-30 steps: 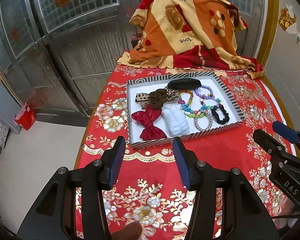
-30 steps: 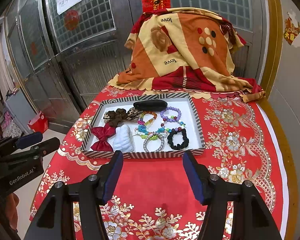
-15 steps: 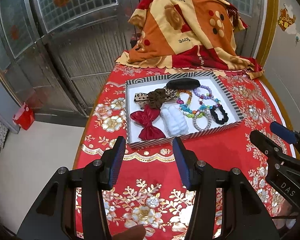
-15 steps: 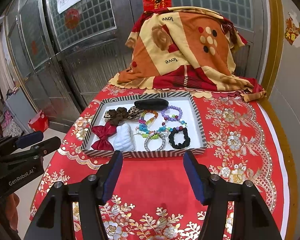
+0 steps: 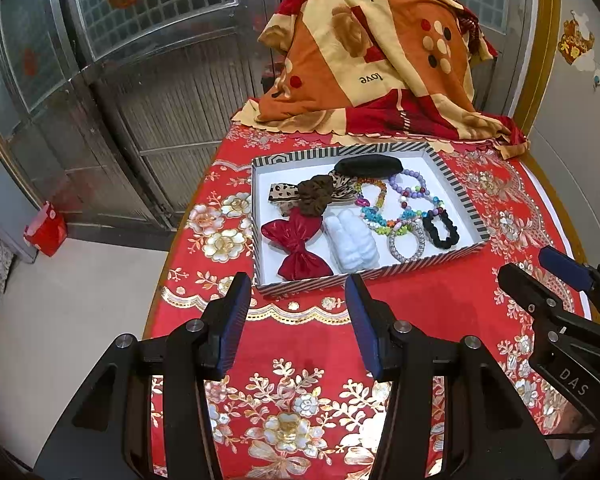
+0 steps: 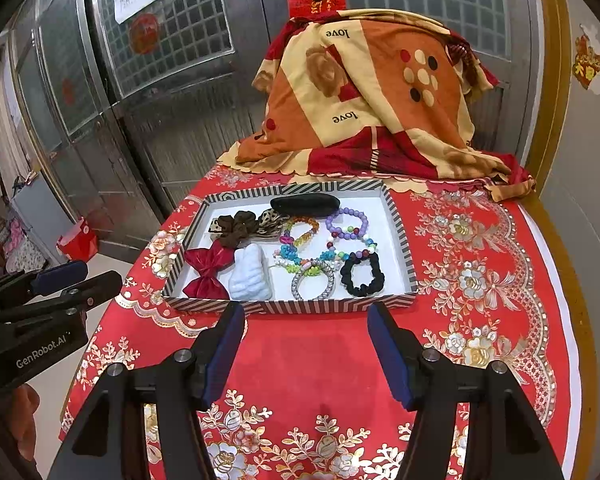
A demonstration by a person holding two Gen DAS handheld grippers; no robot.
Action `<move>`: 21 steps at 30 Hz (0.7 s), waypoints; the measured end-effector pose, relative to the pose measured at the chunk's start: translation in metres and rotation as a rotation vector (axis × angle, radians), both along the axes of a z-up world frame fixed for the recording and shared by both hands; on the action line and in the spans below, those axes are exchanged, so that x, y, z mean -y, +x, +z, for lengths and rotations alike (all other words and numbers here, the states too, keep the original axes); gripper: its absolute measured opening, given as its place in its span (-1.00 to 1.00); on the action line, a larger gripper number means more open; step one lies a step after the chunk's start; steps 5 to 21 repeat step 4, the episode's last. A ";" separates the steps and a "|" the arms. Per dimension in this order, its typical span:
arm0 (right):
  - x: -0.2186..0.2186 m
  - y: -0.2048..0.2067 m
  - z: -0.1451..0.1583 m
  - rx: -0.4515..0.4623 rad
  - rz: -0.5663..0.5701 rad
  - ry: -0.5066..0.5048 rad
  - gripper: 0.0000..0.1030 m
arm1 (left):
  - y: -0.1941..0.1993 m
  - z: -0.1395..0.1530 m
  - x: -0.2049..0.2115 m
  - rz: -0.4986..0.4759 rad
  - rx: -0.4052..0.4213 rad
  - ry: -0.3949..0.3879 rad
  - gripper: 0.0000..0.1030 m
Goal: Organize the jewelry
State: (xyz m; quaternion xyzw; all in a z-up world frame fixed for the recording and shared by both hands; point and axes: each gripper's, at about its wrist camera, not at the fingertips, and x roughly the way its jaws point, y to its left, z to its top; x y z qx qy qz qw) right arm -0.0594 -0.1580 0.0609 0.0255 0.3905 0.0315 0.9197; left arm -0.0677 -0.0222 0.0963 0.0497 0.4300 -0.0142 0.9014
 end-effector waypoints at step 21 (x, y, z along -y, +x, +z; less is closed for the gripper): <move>0.000 0.000 0.000 -0.001 -0.001 0.001 0.20 | 0.002 -0.003 0.000 -0.008 -0.001 -0.003 -0.06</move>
